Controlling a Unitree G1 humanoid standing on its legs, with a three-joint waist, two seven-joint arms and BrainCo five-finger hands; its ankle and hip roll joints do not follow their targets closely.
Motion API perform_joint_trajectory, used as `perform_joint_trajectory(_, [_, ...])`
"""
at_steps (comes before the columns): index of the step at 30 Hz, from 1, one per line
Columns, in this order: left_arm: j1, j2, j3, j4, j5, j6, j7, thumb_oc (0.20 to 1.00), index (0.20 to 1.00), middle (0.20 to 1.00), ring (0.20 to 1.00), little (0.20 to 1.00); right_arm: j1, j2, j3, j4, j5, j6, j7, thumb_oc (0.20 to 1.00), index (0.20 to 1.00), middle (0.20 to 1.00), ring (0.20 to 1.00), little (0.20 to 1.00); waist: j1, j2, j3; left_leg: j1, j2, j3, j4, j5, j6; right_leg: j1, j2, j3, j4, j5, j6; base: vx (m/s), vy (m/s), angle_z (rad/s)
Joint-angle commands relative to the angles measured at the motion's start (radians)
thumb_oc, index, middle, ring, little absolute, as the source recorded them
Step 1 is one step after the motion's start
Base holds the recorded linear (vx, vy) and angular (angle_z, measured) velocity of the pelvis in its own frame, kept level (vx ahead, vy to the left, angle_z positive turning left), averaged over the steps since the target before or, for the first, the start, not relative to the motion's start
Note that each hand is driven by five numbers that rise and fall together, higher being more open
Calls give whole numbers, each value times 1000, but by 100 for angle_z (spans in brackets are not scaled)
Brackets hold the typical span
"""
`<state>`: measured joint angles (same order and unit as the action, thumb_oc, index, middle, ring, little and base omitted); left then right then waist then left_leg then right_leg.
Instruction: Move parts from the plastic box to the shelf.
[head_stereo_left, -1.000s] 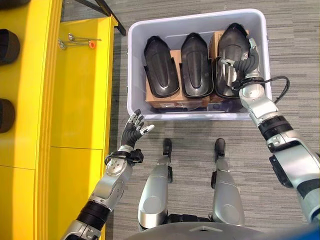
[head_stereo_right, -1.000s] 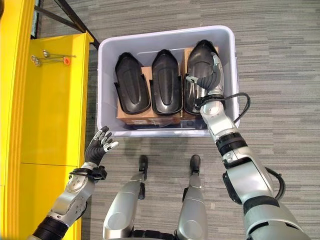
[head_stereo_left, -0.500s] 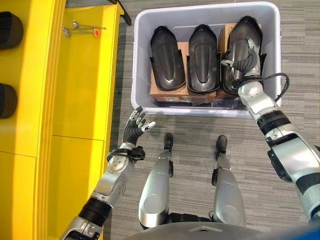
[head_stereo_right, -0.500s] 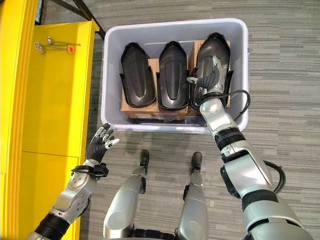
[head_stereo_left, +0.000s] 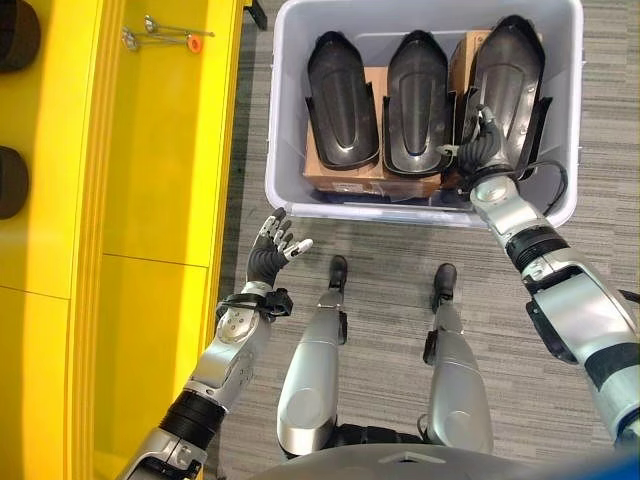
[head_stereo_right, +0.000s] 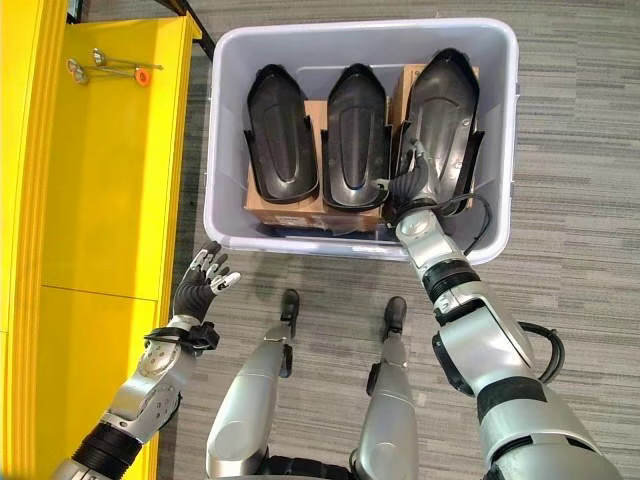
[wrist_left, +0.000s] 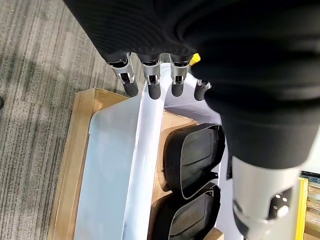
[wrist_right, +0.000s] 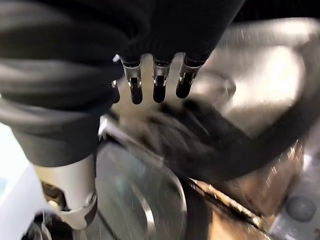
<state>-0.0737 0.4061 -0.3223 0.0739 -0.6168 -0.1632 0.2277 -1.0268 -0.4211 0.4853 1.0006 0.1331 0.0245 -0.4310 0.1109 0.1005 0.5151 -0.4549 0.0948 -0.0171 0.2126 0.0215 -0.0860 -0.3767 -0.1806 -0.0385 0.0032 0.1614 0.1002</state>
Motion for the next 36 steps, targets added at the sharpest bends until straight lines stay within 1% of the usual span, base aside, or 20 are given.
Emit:
perform_joint_trajectory(1, [18, 20, -13, -64, -4, -47, 13, 1000, 1000, 1000, 1000, 1000, -50, -2, 23, -81, -13, -23, 41, 1000, 1000, 1000, 1000, 1000, 12, 5, 5, -36, 9, 30, 16, 28, 10, -17, -118, 0, 227, -147, 34, 0, 0, 0])
perform_joint_trajectory(3, [16, 16, -4, -64, 0, -43, 15, 1000, 1000, 1000, 1000, 1000, -3, 7, 35, -186, -4, -28, 66, 1000, 1000, 1000, 1000, 1000, 5, -2, 5, -37, 9, 32, 17, 26, 11, -18, -117, 1, 225, -146, 34, 0, 0, 0])
perform_joint_trajectory(4, [17, 16, -5, -64, 0, -43, 15, 1000, 1000, 1000, 1000, 1000, -2, 7, 34, -187, -4, -27, 65, 1000, 1000, 1000, 1000, 1000, 5, -2, 5, -37, 9, 32, 17, 26, 11, -18, -117, 1, 226, -147, 34, 0, 0, 0])
perform_joint_trajectory(5, [19, 14, 0, -66, 1, -41, 16, 1000, 1000, 1000, 1000, 1000, 18, 7, 35, -231, -1, -30, 68, 1000, 1000, 1000, 1000, 1000, 3, -5, 5, -38, 9, 33, 19, 25, 12, -20, -116, 2, 226, -146, 34, 0, 0, 0])
perform_joint_trajectory(7, [35, 8, 20, -70, 4, -33, 22, 1000, 1000, 1000, 1000, 1000, 123, 2, 22, -404, 11, -44, 92, 1000, 1000, 1000, 1000, 1000, -11, -18, 5, -39, 10, 34, 21, 21, 13, -20, -117, 1, 225, -146, 34, 0, 0, 0])
perform_joint_trajectory(8, [35, 8, 20, -70, 4, -33, 22, 1000, 1000, 1000, 1000, 1000, 124, 2, 21, -405, 11, -43, 92, 1000, 1000, 1000, 1000, 1000, -11, -18, 5, -38, 10, 34, 21, 21, 13, -19, -117, 1, 225, -146, 34, 11, 3, -5])
perform_joint_trajectory(9, [41, 5, 30, -73, 3, -31, 27, 1000, 1000, 1000, 1000, 1000, 176, 0, 10, -474, 21, -48, 101, 1000, 1000, 1000, 1000, 1000, -18, -25, 5, -36, 11, 37, 22, 18, 14, -19, -117, 4, 223, -145, 34, 4, -4, -5])
perform_joint_trajectory(11, [42, 5, 30, -73, 3, -30, 27, 1000, 1000, 1000, 1000, 1000, 177, 0, 10, -474, 21, -48, 101, 1000, 1000, 1000, 1000, 1000, -18, -25, 5, -36, 11, 37, 22, 18, 14, -18, -117, 4, 223, -145, 34, 2, 0, -4])
perform_joint_trajectory(12, [49, 3, 39, -74, 6, -24, 30, 1000, 1000, 1000, 1000, 1000, 226, -12, 2, -552, 37, -56, 117, 1000, 1000, 1000, 1000, 1000, -25, -31, 5, -35, 12, 40, 25, 15, 14, -19, -116, 5, 222, -144, 35, 0, 0, 0])
perform_joint_trajectory(16, [63, -2, 52, -78, 7, -17, 34, 1000, 1000, 1000, 1000, 1000, 322, -36, -37, -678, 59, -69, 130, 1000, 1000, 1000, 1000, 1000, -41, -40, 5, -32, 17, 42, 28, 12, 16, -18, -118, 6, 223, -146, 36, 0, 0, 0])
perform_joint_trajectory(19, [74, -1, 62, -84, 8, -13, 32, 1000, 1000, 1000, 1000, 1000, 374, -63, -82, -770, 60, -82, 121, 1000, 1000, 1000, 1000, 1000, -50, -45, 5, -29, 19, 42, 33, 9, 16, -16, -117, 8, 225, -148, 37, 0, 0, 0])
perform_joint_trajectory(24, [88, -2, 81, -93, 13, -9, 36, 1000, 1000, 1000, 1000, 1000, 422, -119, -180, -932, 3, -95, 68, 1000, 1000, 1000, 1000, 1000, -70, -55, 5, -19, 25, 46, 30, 5, 15, -10, -115, 15, 223, -150, 38, 1, -4, -3])
perform_joint_trajectory(27, [98, -2, 88, -105, 20, -5, 44, 1000, 1000, 1000, 1000, 1000, 444, -115, -249, -1043, -10, -126, 19, 1000, 1000, 1000, 1000, 1000, -80, -58, 5, -10, 27, 49, 27, 4, 15, -7, -114, 17, 223, -152, 40, 0, 0, 0])
perform_joint_trajectory(29, [98, -2, 87, -105, 20, -4, 44, 1000, 1000, 1000, 1000, 1000, 446, -115, -250, -1045, -10, -125, 19, 1000, 1000, 1000, 1000, 1000, -79, -59, 5, -10, 27, 49, 27, 4, 15, -7, -114, 17, 223, -152, 40, 0, 0, 0])
perform_joint_trajectory(30, [103, -2, 92, -106, 21, -2, 47, 1000, 1000, 1000, 1000, 1000, 445, -109, -275, -1104, -13, -145, 2, 1000, 1000, 1000, 1000, 1000, -84, -60, 5, -2, 27, 52, 24, 1, 15, -5, -111, 20, 225, -154, 40, 0, 0, 0])
perform_joint_trajectory(36, [108, -4, 93, -113, 18, -2, 54, 1000, 1000, 1000, 1000, 1000, 449, -91, -295, -1187, 3, -178, -14, 1000, 1000, 1000, 1000, 1000, -91, -62, 5, 5, 31, 55, 25, 0, 15, -1, -110, 22, 229, -159, 39, 4, -5, -5])
